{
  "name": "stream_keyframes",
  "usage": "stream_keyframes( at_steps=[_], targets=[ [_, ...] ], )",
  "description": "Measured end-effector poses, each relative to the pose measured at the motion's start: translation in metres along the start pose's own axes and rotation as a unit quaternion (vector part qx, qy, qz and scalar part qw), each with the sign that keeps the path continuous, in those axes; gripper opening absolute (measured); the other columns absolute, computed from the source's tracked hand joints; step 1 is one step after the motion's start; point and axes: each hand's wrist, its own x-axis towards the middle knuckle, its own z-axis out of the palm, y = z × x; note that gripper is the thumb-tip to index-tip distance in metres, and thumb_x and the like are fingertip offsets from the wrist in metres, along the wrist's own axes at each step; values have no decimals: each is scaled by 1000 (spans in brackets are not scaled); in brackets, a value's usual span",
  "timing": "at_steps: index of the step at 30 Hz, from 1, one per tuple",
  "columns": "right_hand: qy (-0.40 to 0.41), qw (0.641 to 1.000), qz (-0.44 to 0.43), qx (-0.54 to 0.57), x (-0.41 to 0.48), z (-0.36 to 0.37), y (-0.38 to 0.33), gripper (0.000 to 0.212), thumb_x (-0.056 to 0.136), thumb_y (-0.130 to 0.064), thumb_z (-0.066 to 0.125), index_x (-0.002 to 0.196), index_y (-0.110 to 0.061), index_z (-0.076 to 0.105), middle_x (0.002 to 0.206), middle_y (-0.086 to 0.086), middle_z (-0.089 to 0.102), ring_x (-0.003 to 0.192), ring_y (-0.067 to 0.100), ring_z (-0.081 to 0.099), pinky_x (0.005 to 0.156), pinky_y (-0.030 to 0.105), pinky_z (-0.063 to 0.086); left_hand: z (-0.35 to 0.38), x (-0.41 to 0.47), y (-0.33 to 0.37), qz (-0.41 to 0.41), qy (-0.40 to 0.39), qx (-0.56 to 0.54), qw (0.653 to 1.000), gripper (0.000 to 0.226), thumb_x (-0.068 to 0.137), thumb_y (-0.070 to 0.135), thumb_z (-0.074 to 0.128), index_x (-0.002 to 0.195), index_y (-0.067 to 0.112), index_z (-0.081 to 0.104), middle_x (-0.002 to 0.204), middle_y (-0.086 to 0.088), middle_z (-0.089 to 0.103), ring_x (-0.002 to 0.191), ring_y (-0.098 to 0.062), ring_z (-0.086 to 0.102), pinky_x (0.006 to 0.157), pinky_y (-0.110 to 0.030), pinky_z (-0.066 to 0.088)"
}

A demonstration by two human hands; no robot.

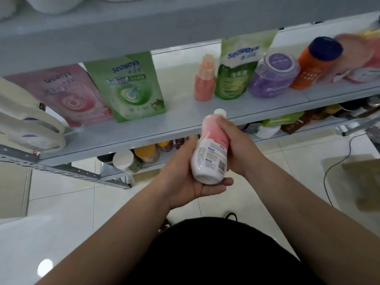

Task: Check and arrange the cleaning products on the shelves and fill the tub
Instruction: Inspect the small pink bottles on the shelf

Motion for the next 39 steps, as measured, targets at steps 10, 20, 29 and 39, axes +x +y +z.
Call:
stream_keyframes(
  at_steps=[10, 20, 29, 39],
  targets=[
    [-51, 990, 128, 23, -25, -100, -12, 60, 88, -50, 69, 124, -3, 64, 98, 19, 69, 89, 31, 69, 91, 44, 55, 82, 39, -53, -31, 12, -86, 996, 67, 77, 56, 60, 119, 6, 74, 126, -24, 68, 105, -54, 66, 93, -57, 52],
    [-68, 997, 12, 23, -37, -96, -14, 31, 106, -33, 52, 131, -19, 61, 102, 4, 74, 89, 18, 73, 82, 37, 58, 96, 28, -82, 133, 254, 10, 958, 37, 107, 38, 42, 113, 11, 67, 100, -15, 77, 79, -31, 74, 57, -42, 60],
    [-219, 970, 1, 101, -61, -63, -4, 48, 80, -16, 54, 128, -12, 51, 110, 23, 68, 102, 42, 70, 88, 52, 58, 66, 9, -88, 61, 54, -145, 986, 64, 98, 64, 40, 115, 8, 66, 86, -13, 69, 59, -26, 70, 34, -24, 50],
    [-80, 984, -131, -91, -66, 4, 6, 47, 86, -16, 68, 130, -31, 55, 115, 2, 72, 100, 18, 72, 85, 39, 60, 13, -29, -60, 212, 162, 56, 962, 43, 100, 41, 55, 130, 10, 56, 107, -16, 73, 88, -30, 73, 70, -51, 62]
  ],
)
